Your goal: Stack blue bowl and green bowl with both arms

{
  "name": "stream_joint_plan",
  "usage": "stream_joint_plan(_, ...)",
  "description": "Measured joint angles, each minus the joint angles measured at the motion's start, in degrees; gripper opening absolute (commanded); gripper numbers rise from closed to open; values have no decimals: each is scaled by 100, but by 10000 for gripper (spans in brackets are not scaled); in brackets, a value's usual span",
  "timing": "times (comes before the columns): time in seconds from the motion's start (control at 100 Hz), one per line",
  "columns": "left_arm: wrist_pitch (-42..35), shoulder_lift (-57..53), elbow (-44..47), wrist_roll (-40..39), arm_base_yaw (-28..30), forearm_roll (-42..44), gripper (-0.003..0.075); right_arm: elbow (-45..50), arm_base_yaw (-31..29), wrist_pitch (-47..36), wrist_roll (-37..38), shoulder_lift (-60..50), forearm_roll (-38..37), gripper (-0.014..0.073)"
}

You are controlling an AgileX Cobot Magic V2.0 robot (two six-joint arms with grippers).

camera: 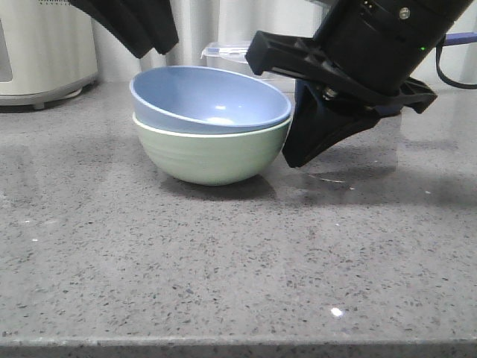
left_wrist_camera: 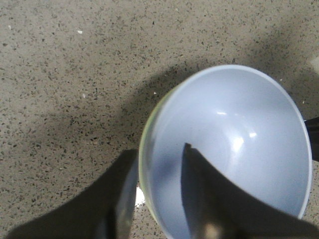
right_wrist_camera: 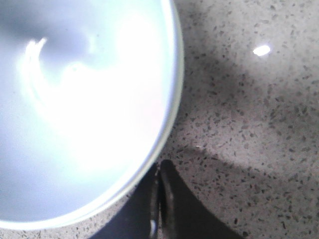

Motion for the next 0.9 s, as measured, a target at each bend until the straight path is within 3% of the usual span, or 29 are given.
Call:
stream_joint_plan(0.56, -106, -176, 126, 0, 0, 59, 290, 0, -36, 58, 0, 0, 0, -80)
stream_joint_plan(0.73, -360, -661, 583, -30, 62, 180, 242, 0, -231, 405, 0, 0, 0, -80)
stream_joint_plan(0.9, -632, -1341, 1212, -43, 482, 229, 178, 0, -469, 454, 0, -86, 0, -80)
